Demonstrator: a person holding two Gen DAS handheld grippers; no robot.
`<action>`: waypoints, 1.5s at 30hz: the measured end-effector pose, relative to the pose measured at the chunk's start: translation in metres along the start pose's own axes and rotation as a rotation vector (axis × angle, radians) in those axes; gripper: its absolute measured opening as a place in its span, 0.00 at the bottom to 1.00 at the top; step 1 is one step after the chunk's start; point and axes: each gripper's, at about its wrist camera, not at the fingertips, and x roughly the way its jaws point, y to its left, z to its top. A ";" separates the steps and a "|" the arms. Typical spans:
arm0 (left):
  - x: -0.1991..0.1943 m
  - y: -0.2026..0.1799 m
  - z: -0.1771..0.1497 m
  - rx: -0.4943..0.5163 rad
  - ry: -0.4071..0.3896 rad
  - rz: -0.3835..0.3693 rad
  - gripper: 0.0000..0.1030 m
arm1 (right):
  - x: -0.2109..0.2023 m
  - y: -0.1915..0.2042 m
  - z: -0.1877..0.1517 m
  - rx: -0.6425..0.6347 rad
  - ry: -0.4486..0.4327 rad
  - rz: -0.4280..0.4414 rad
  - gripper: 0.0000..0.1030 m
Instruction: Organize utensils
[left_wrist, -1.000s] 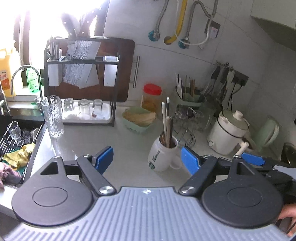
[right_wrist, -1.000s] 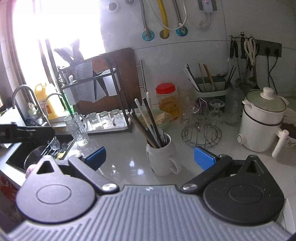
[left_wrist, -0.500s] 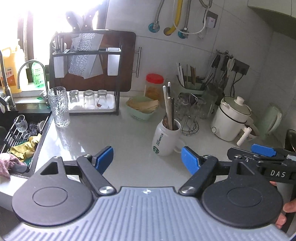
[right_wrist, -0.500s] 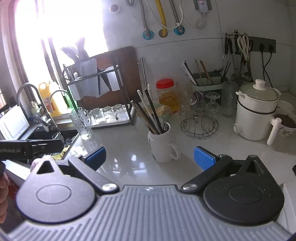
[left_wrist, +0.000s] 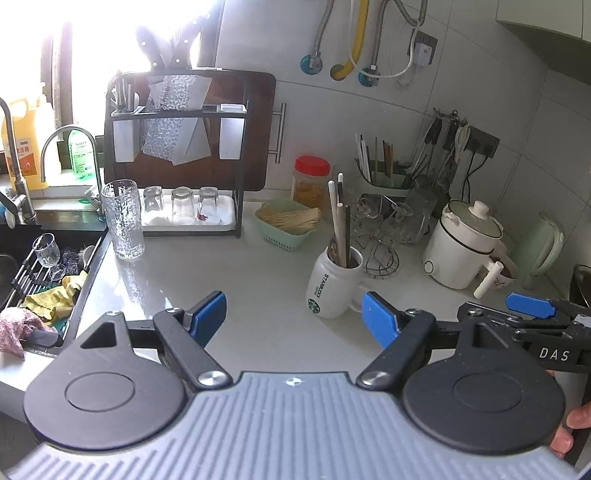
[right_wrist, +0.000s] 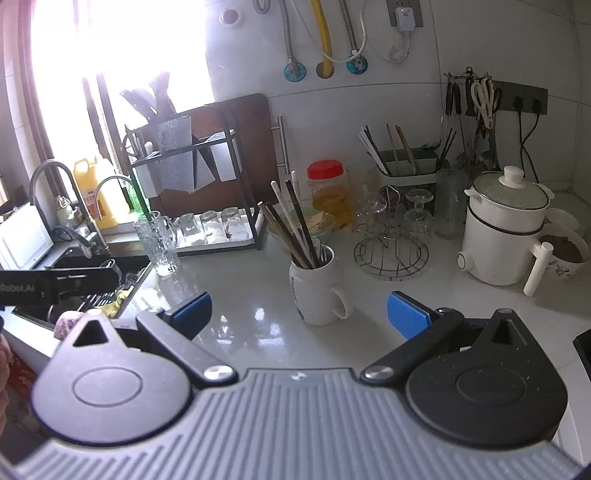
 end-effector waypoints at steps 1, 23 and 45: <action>0.000 0.000 0.000 -0.001 0.000 0.001 0.82 | 0.000 0.000 0.000 0.002 0.000 0.001 1.00; 0.026 0.019 0.009 -0.024 0.043 0.048 0.97 | 0.031 -0.002 0.006 0.024 0.015 -0.036 1.00; 0.046 0.024 0.007 -0.048 0.086 0.086 0.97 | 0.041 -0.003 0.002 0.018 0.036 -0.040 1.00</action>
